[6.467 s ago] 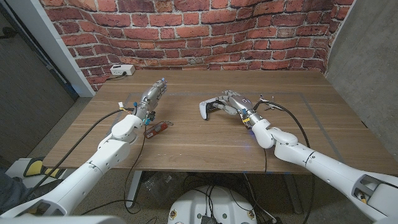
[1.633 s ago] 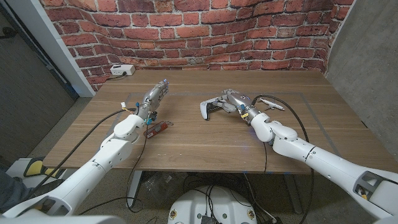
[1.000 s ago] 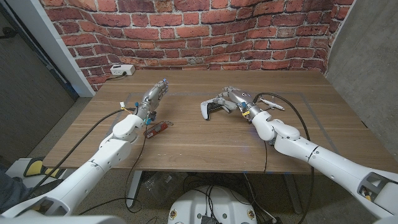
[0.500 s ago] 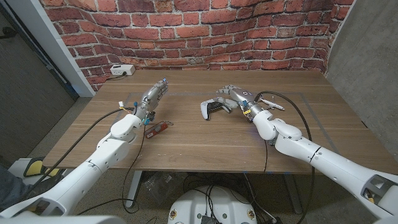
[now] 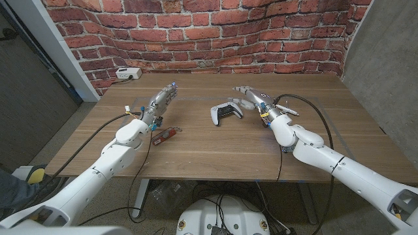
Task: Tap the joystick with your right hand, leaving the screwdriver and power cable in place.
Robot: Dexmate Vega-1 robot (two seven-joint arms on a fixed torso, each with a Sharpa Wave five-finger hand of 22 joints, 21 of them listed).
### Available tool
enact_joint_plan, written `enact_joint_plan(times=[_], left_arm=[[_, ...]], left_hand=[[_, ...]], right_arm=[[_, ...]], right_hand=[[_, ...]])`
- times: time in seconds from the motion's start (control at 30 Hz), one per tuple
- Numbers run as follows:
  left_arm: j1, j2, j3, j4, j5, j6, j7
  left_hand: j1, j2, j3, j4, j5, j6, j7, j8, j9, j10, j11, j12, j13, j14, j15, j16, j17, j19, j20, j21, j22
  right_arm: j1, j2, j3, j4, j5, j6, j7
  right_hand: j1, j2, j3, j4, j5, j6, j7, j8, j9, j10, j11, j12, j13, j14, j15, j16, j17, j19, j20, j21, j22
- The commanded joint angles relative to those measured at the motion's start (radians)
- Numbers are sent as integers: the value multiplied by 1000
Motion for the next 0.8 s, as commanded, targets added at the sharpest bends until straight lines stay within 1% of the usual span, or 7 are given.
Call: enact_joint_plan(times=[0.03,0.17,0.37,0.43,0.47,0.53,0.8], left_arm=[[-7,-11,9,9,6,-10,-1],[-3,-12,8,1,11,-13,10],[-6,-12,11,-9,19,-7,19],[-6,-13,12,-13,20,-7,22],[-5,-13,12,-15,22,-8,25],[-3,-13,12,-22,25,-4,32],[3,-7,14,-49,34,15,53]], left_hand=[[-3,-1,9,0,3,-1,-4,-6,3,1,-3,-3,6,0,-1,-3,1,-6,1,0,5],[-5,-2,9,0,2,-1,-3,-7,3,0,-4,-3,6,-1,-1,-3,1,-7,2,0,5],[-8,-4,9,0,1,-1,-2,-6,3,0,-3,-3,6,-1,1,-3,1,-7,1,0,5],[-44,-40,-25,16,-21,-2,-2,-6,5,-2,-1,-3,6,-5,7,-3,3,-8,1,0,5],[-68,-60,-46,26,-38,-5,0,-6,6,-6,1,-4,6,-5,10,-2,4,-9,0,0,6],[-93,-81,-68,36,-59,-5,0,-6,6,-7,1,-4,7,-6,11,-1,5,-9,2,0,6],[-119,-100,-91,42,-85,-6,1,-6,6,-7,0,-3,7,-8,11,0,6,-9,1,0,6]], right_arm=[[-52,37,116,23,305,171,2],[-51,64,143,62,434,244,46],[-45,93,175,132,596,341,125],[-43,101,185,155,645,369,150],[-42,103,189,164,667,377,163],[-41,109,199,178,715,390,189],[-30,125,235,239,953,425,364]], right_hand=[[-2,-5,0,6,-1,14,5,9,3,9,3,0,2,13,-2,8,4,-8,-10,-6,1],[-11,-4,-3,11,-3,52,15,24,4,14,9,1,2,14,2,7,4,-10,-11,-8,1],[-19,-4,-6,16,-5,48,23,21,5,33,20,7,2,25,5,9,5,5,-19,-3,2],[-20,-5,-7,16,-5,47,25,20,5,36,23,7,2,26,7,9,5,11,-29,-1,2],[-22,-5,-8,17,-6,47,31,19,5,38,26,7,2,26,9,7,5,19,-51,1,3],[-22,-4,-8,17,-6,45,36,18,5,38,34,6,2,22,15,4,4,21,-61,1,3],[-27,-5,-10,19,-7,46,47,18,5,38,44,5,2,21,17,3,5,25,-72,1,3]])
